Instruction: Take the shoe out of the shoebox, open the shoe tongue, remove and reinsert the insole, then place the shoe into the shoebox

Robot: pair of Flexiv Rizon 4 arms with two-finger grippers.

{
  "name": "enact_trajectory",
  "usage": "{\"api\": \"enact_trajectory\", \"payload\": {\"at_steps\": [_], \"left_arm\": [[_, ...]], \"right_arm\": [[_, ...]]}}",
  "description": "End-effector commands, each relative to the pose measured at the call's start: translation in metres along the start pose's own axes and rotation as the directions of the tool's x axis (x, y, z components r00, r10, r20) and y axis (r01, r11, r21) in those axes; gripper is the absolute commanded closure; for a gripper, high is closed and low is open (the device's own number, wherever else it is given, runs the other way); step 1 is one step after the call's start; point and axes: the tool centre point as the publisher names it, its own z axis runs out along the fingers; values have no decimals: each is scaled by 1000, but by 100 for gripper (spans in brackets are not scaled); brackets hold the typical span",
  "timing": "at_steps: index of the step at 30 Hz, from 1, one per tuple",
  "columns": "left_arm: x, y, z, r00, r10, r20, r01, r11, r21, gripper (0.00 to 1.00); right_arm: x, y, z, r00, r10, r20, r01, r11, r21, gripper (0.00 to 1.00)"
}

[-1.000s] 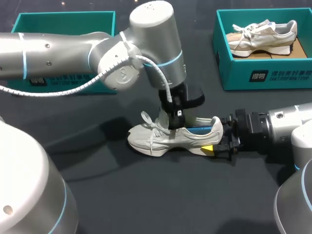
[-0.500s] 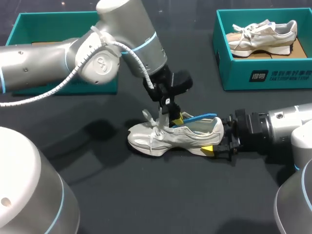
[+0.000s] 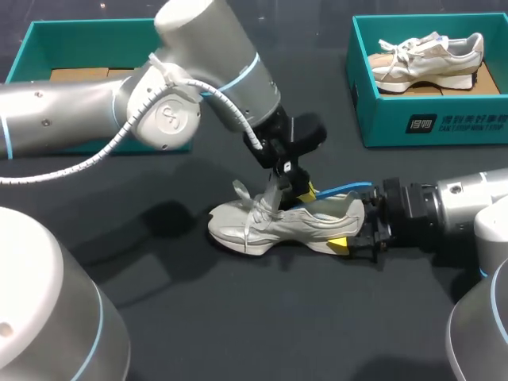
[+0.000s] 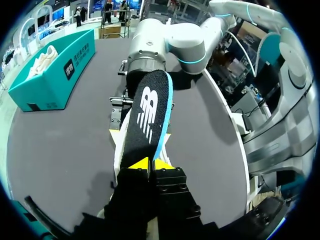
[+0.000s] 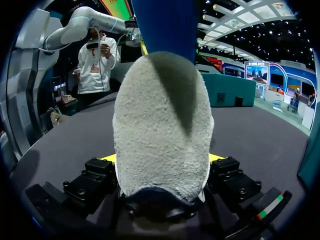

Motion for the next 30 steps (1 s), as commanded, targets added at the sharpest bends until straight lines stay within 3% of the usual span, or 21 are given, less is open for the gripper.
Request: {"api": "enact_trajectory", "payload": {"at_steps": [1,8,9,11,16,19,25,30], "left_arm": [[-9,-12,10,1000,-15,1,15,1000,-20,100],[-15,-12,11,999,-25,22,26,999,-37,100],[-15,-11,10,999,-21,25,22,999,-40,93],[-11,-9,7,999,-11,48,13,999,-42,62],[3,-9,0,989,34,142,-30,999,-30,31],[7,-12,-1,981,44,189,-41,999,-20,21],[13,-19,3,965,52,258,-50,999,-14,11],[11,-22,12,933,44,358,-48,999,4,11]], "right_arm": [[1,1,1,1000,1,1,-1,1000,4,100],[1,1,1,1000,1,1,-1,1000,4,100],[1,1,1,1000,1,1,-1,1000,4,100],[1,1,1,1000,1,1,-1,1000,4,100],[1,1,1,1000,1,1,-1,1000,4,100],[1,1,1,1000,1,1,-1,1000,4,100],[1,1,1,1000,1,1,-1,1000,4,100],[1,1,1,1000,1,1,-1,1000,4,100]]}}
